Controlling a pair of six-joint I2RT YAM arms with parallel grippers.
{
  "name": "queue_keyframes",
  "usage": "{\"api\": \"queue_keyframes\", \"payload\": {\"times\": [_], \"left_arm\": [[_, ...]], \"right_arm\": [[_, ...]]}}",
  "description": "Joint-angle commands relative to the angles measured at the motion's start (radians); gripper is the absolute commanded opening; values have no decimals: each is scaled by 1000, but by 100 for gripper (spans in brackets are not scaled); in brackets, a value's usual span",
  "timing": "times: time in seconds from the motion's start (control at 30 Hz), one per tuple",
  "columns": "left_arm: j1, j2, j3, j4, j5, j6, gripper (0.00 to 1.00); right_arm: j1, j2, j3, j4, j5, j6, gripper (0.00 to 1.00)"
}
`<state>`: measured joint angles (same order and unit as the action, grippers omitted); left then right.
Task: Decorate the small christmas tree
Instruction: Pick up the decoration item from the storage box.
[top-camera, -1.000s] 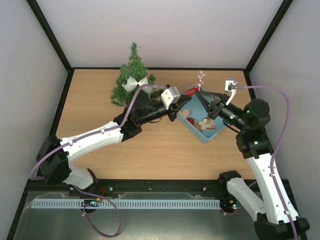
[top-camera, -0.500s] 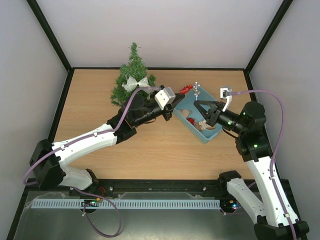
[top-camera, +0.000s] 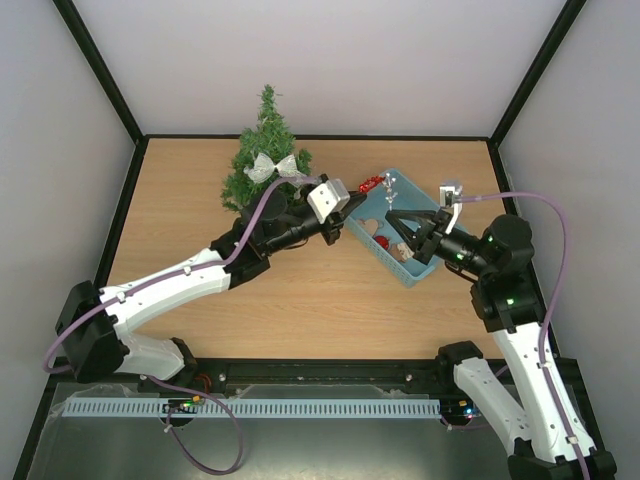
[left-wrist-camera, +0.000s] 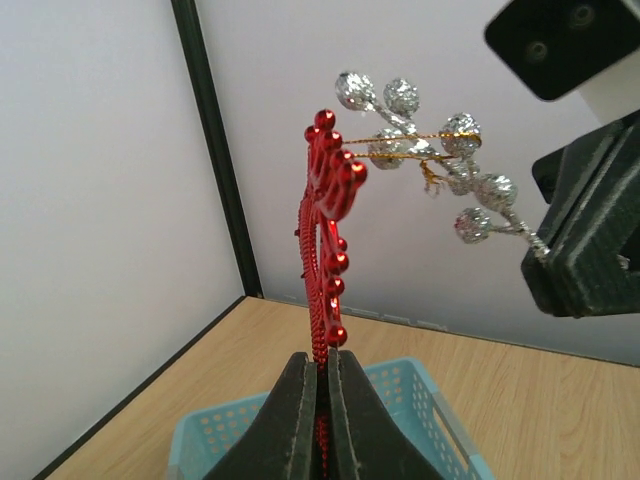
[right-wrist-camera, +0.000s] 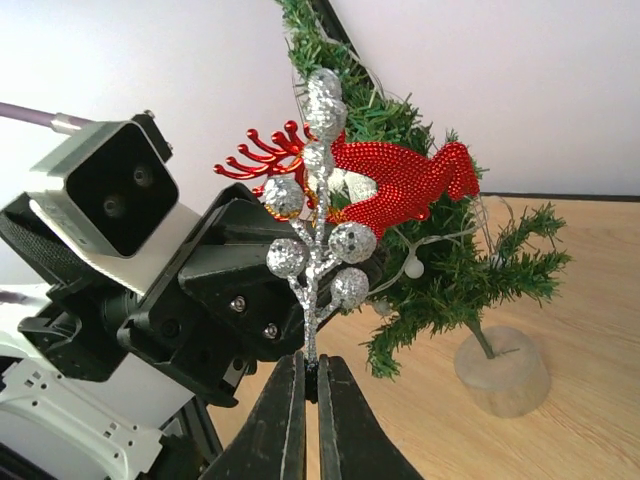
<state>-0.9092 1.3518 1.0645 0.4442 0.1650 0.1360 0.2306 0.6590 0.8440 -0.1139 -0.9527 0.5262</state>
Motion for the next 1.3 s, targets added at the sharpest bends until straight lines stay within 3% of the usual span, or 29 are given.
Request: {"api": "queue_keyframes", "payload": {"times": [0.0,0.27,1.0,1.27], "left_arm": [[9,-31,-1,-14,41,44,2],[55,-89,-30,-42,78,84,2],[141,-142,-4,-303,275,389,2],[223,-178,-34,-294,439,315,2]], "right_arm": [[4,14,16,-26,-56,-62,2],[4,36,41,-184,-104,-166,2],[65,76,48,-296,-221,-310,2],[67,84,67,-356,-148,-394,2]]}}
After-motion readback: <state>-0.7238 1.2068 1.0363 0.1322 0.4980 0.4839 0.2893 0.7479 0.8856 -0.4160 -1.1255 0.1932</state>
